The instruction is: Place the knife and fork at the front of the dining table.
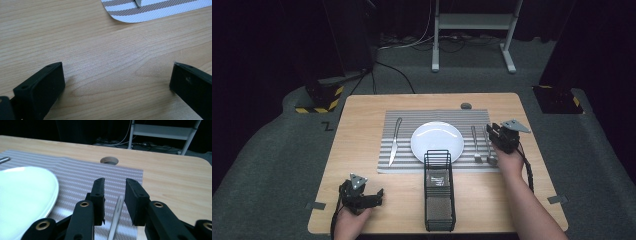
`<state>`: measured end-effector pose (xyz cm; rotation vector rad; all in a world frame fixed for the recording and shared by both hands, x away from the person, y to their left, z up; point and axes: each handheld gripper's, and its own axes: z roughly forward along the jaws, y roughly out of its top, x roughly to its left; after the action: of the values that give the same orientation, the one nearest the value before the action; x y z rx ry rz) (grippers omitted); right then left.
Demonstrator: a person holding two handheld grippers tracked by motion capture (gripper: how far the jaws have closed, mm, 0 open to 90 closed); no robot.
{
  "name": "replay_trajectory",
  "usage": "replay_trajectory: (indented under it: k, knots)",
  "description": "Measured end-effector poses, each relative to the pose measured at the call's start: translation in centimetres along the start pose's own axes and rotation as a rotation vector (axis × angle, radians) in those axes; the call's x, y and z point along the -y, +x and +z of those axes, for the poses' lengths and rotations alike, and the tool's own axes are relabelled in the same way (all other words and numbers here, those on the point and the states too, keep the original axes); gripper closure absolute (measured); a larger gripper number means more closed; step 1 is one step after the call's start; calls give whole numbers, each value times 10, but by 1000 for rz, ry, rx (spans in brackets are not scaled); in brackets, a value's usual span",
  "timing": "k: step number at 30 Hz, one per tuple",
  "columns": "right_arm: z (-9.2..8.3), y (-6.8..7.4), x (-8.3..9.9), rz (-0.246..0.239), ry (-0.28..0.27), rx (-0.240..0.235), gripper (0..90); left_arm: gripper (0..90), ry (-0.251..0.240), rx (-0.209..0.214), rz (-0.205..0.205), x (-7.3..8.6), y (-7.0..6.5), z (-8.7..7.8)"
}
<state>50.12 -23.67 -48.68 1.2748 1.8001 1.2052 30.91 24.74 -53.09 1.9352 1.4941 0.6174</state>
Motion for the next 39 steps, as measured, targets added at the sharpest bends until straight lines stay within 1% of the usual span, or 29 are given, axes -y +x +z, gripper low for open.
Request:
replay_trajectory:
  k: [4, 6, 7, 9, 10, 12, 14, 16, 17, 20, 23, 25, 27, 28, 29, 30, 31, 32, 39]
  knots:
    - [-18, 10, 9, -23, 8, -6, 640, 0, 0, 0, 0, 0, 0, 0]
    - [-29, 16, 16, -59, 16, 1, 606, 0, 0, 0, 0, 0, 0, 0]
    - [-33, 19, 18, -66, 17, 2, 589, 0, 0, 0, 0, 0, 0, 0]
    - [-42, 24, 24, -82, 24, 2, 543, 0, 0, 0, 0, 0, 0, 0]
    - [-50, 28, 30, -90, 31, 2, 505, 0, 0, 0, 1, 0, 0, 0]
    - [-59, 30, 37, -86, 39, -8, 474, 0, 0, 0, 0, 0, 0, 0]
    - [-68, 33, 44, -87, 64, -6, 423, 0, 0, 0, 0, 0, 0, 0]
    - [-79, 35, 51, -76, 82, -11, 384, 0, 0, 0, 0, 0, 0, 0]
    - [-90, 36, 57, -72, 95, -9, 359, 0, 0, 0, 0, 0, 0, 0]
    - [-104, 35, 66, -70, 123, 1, 318, 0, 0, 0, 0, 0, 0, 0]
    - [-118, 33, 76, -72, 172, 10, 277, 0, 0, 0, 0, 0, 0, 0]
    - [-126, 31, 85, -62, 227, 22, 250, 0, 0, 0, 1, 0, 0, 0]
    - [-131, 27, 93, -52, 285, 50, 234, 0, 0, 0, 1, 0, 0, 0]
    - [-137, 23, 100, -44, 319, 55, 204, 1, 0, 0, 1, 0, 0, 0]
    - [-141, 19, 101, -34, 332, 39, 186, 2, 0, -1, 1, 0, 0, 0]
    - [-144, 16, 103, -32, 335, 27, 180, 2, -1, -1, 0, 0, 0, 0]
    - [-146, 13, 104, -26, 338, 26, 174, 2, 0, -1, 1, 0, 0, 0]
    - [-148, 12, 104, -17, 340, 35, 162, 2, -1, -1, 0, 0, 0, 0]
    - [-149, 11, 105, -14, 342, 38, 155, 2, 0, -1, 1, 0, 0, 0]
